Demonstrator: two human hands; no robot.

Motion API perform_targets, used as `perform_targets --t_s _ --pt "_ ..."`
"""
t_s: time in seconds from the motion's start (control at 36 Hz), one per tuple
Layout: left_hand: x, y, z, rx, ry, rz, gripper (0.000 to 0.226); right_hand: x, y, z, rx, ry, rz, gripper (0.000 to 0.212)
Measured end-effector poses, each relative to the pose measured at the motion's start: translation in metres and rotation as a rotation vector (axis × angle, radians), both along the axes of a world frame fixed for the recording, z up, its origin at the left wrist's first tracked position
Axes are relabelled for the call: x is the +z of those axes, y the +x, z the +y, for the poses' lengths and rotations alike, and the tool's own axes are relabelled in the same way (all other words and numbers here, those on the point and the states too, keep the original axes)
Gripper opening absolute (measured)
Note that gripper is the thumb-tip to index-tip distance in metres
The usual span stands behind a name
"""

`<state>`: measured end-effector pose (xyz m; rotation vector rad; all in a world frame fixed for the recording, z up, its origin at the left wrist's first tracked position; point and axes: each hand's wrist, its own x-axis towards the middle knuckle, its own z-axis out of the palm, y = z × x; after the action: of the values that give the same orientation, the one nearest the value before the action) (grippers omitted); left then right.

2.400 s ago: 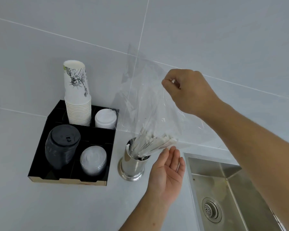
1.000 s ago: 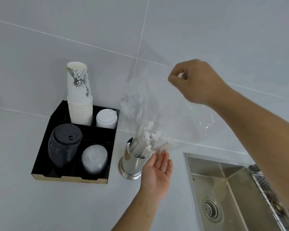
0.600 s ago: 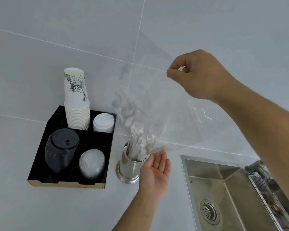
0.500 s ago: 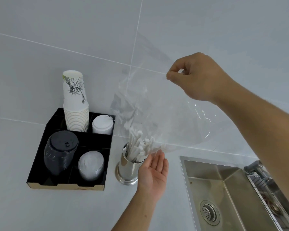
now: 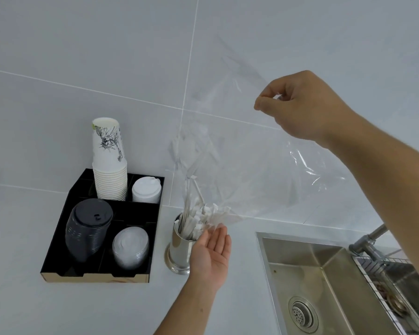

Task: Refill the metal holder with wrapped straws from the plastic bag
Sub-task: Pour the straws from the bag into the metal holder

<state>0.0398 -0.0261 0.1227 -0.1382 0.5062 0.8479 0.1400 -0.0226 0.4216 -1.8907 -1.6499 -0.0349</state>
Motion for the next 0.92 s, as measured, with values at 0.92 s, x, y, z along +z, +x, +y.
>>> perform_targets --t_s 0.92 --pt "-0.008 -0.019 -0.006 -0.076 0.058 0.176 0.032 0.0 0.006 -0.016 0.012 0.081 0.081 0.015"
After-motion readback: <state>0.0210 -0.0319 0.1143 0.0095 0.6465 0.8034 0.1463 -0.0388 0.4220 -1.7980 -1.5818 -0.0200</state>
